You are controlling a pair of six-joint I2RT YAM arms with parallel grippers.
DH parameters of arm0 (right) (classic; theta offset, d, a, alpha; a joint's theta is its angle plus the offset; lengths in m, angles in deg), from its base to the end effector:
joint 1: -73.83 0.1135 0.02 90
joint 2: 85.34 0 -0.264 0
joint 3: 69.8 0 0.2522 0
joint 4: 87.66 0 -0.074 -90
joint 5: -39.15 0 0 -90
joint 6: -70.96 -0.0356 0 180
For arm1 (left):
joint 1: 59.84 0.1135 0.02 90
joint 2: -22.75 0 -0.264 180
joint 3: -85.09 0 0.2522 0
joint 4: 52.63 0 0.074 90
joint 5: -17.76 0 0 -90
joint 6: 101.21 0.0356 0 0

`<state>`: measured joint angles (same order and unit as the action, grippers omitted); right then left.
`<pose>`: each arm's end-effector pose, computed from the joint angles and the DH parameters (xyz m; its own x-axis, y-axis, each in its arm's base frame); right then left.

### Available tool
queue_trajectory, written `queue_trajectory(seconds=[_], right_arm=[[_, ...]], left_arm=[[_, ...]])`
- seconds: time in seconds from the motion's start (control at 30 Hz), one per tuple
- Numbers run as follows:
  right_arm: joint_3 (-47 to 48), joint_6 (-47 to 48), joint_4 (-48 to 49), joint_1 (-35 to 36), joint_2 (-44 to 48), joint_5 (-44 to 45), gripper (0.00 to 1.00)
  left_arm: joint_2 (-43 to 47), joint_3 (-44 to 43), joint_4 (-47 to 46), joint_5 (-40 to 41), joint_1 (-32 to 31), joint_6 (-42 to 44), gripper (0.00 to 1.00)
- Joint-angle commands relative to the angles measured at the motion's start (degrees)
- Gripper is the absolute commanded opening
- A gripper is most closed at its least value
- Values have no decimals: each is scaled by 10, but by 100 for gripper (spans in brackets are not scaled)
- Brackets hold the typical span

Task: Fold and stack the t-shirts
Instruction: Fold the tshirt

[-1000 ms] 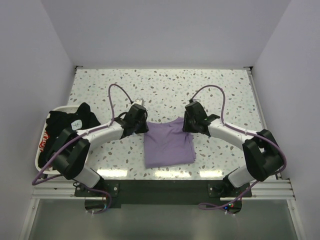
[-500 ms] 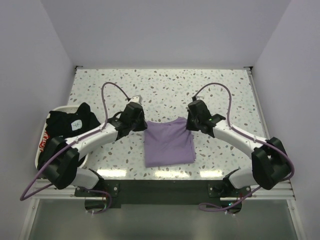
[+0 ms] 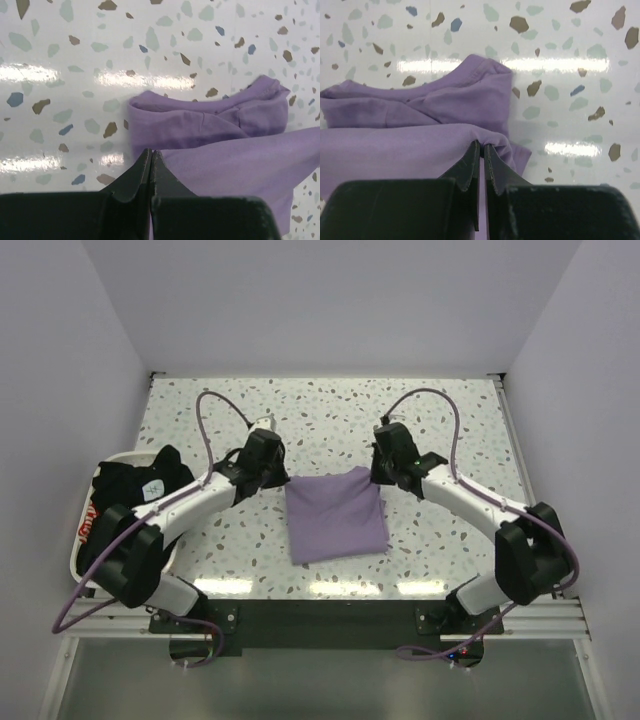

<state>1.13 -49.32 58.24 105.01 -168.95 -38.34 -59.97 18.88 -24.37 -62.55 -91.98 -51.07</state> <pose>0.2702 0.1545 0.2412 -0.7293 0.1341 -0.6710 -0.0125 0.9778 0.2090 0.2621 -0.1576 0.2269 -0.7290 -0.2881 -0.6209 -0.0573 0.9296 -0.3640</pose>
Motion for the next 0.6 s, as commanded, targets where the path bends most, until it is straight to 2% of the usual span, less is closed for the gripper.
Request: queue_trajectory(seconds=[0.0, 0.17, 0.4, 0.43, 0.47, 0.5, 0.53, 0.57], right_arm=[[60, 33, 48, -30, -66, 3, 0], [139, 45, 81, -67, -183, -49, 0], [235, 52, 51, -103, -256, -82, 5], [243, 53, 46, -103, -258, -83, 7], [253, 58, 43, -104, -261, -84, 16], [258, 60, 39, -105, -261, -83, 17], [263, 63, 32, -104, -263, -81, 34], [275, 66, 21, -104, -265, -80, 40]], left_arm=[[-59, -43, -38, 23, 42, 2, 0], [-149, -89, -63, 5, 81, -3, 0], [-200, -158, -60, -7, 102, 3, 0], [-205, -176, -57, -11, 103, 6, 0], [-215, -192, -48, -14, 103, 11, 0], [-220, -192, -42, -15, 103, 11, 0], [-223, -205, -38, -15, 103, 14, 1], [-225, -209, -35, -15, 103, 17, 4]])
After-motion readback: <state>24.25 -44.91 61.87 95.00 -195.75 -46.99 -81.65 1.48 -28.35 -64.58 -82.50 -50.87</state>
